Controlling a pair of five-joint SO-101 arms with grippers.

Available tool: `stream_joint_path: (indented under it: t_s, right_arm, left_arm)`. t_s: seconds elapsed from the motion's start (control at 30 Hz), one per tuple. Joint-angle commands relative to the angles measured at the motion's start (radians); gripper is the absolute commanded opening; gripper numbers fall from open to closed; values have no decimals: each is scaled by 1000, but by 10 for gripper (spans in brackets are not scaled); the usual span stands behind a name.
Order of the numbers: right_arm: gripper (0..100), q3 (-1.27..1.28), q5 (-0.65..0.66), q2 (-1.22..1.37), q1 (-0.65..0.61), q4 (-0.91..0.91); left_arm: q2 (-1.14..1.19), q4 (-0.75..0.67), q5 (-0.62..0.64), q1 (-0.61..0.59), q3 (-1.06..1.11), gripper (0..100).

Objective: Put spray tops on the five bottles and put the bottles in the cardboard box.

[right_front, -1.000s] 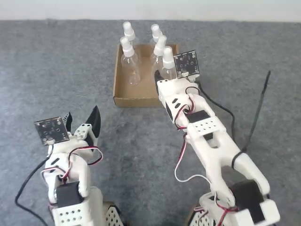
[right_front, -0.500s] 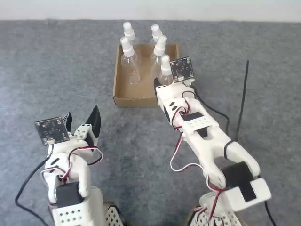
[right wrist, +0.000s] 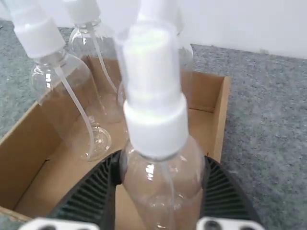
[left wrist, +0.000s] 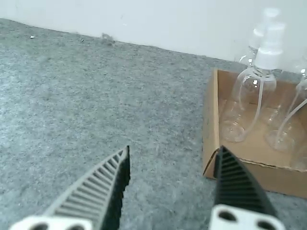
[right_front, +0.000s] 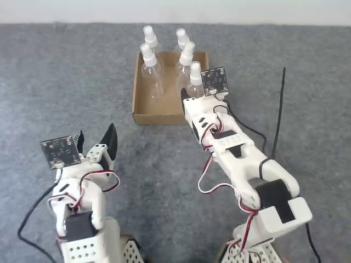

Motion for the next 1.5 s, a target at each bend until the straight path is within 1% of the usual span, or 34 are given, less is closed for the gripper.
stream_joint_path:
  t_s: [0.0, 0.27, 0.43, 0.5, 0.8, 0.9, 1.2, 1.33, 1.47]
  right_arm:
    - [128, -51, 8, -10, 35, -15]
    - [136, -51, 11, -12, 35, -13]
    - [262, -51, 9, -10, 33, -12]
    - [288, -49, 9, -10, 33, -12]
    - [284, -46, 14, -19, -2, 7]
    - [284, -52, 14, -21, -5, 42]
    - [285, -44, 11, -71, -2, 59]
    - [285, -48, 8, -116, -5, 140]
    - [285, -46, 8, -142, -5, 160]
  left_arm:
    - [-11, -37, -6, -3, -5, 265]
    - [-11, -37, -6, -2, -5, 265]
    - [-11, -37, -6, -2, -5, 265]
    - [-11, -37, -6, -2, -5, 265]
    - [-11, -37, -6, -2, -5, 265]
    - [-11, -37, -6, -2, -5, 265]
    - [-11, -37, -6, -2, -5, 265]
    - [-11, -37, -6, -2, -5, 265]
    - [-11, -37, -6, -2, -5, 265]
